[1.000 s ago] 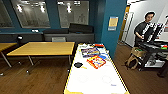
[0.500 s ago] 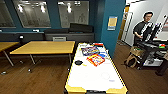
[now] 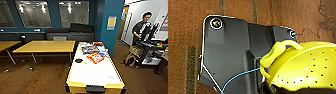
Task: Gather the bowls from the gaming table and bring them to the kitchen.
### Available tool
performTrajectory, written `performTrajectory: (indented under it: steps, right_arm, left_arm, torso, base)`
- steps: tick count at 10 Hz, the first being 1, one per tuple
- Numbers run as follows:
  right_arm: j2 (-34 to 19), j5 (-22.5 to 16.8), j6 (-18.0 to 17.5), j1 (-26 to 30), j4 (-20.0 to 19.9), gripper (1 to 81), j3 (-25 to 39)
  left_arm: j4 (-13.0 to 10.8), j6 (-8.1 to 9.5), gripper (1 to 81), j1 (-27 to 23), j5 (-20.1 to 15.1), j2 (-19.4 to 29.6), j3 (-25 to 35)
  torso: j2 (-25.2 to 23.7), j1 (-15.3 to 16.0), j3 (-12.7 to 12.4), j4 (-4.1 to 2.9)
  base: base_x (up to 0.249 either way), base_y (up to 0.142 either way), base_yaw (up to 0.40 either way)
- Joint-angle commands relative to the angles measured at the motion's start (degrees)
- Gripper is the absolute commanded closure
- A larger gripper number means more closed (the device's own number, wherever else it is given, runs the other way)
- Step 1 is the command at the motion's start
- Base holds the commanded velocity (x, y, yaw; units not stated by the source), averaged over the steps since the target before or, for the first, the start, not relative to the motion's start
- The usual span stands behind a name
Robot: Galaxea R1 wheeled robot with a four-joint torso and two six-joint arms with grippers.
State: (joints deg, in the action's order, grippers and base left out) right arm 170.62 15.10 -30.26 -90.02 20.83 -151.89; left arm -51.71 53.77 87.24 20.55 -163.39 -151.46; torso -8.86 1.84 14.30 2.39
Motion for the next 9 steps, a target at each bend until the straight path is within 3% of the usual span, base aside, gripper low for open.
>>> performTrajectory:
  steps: [1,9]
  right_arm:
    - [0.3,-2.3,0.3,1.6,1.1,81.1,0.1]
    - [1.2,-3.3,0.8,1.9,1.1,81.1,0.1]
  left_arm:
    - [-1.3,-0.42,81.1,-1.6,-1.6,0.6,-0.1]
    - [-1.8,-0.34,81.1,-1.6,-1.5,0.6,-0.1]
  torso:
    - [0.0,0.0,0.0,0.0]
    - [0.0,0.0,0.0,0.0]
  base:
    - [-0.132,0.0,0.0]
    - [-0.133,0.0,0.0]
